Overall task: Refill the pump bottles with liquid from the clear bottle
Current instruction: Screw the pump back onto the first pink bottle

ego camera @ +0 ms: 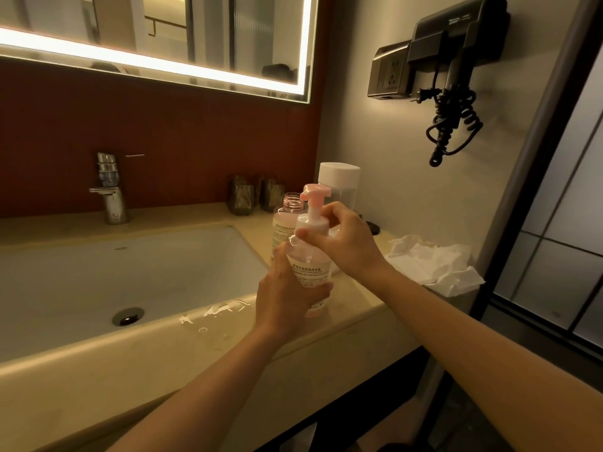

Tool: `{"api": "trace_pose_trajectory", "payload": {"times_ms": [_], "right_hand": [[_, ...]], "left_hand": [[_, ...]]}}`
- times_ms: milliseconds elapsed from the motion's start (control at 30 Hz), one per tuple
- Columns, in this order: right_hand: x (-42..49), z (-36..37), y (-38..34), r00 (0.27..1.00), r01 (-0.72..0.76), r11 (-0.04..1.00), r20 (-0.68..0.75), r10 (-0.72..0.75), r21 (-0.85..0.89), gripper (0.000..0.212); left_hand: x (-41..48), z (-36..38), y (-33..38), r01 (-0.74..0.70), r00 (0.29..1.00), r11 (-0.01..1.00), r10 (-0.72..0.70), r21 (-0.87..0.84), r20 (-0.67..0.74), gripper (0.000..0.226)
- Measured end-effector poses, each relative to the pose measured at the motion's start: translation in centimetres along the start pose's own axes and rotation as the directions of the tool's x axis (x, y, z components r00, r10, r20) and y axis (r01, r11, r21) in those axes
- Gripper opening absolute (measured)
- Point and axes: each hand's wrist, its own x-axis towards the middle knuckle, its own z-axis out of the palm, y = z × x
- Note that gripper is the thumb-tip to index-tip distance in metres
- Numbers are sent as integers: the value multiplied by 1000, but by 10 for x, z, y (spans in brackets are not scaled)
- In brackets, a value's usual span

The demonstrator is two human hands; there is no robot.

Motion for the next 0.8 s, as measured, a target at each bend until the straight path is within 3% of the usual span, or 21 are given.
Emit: {"api": "trace_pose_trajectory", "payload": {"times_ms": [67, 167, 267, 333, 467, 600, 667, 733, 800], "right_hand": [[2, -8, 2, 999, -11, 1000, 33, 10, 30, 46], [-2, -28, 25, 988, -58, 993, -139, 72, 103, 32], [-3, -48, 68, 944, -225, 973, -240, 228, 39, 30], [1, -56, 95, 935, -313, 947, -200, 294, -72, 34], [18, -59, 122, 928, -368, 912, -141, 346, -182, 34], [41, -46, 138, 933, -355, 889, -54, 355, -288, 38], [52, -35, 142, 924, -356, 866, 5, 382, -351, 43], [60, -25, 144, 907, -354, 836, 63, 415, -420, 51], [68, -17, 148, 893, -347, 818, 106, 438, -458, 57]], "left_hand": [[2, 1, -2, -1, 1000, 1000, 2, -17, 25, 84], [10, 5, -3, 13, 996, 999, -9, -42, 83, 87], [22, 17, -6, 31, 989, 998, -23, -52, 147, 89], [29, 24, -6, 32, 988, 999, -30, -11, 151, 92], [39, 27, -5, -56, 997, 972, 45, 229, 55, 98], [46, 15, -9, -22, 989, 994, 37, 106, -141, 101], [59, 10, -21, 20, 972, 996, 1, 87, -235, 89], [73, 9, -32, 53, 970, 992, -23, 119, -241, 73], [85, 11, -40, 94, 978, 992, -78, 79, -191, 74]]}}
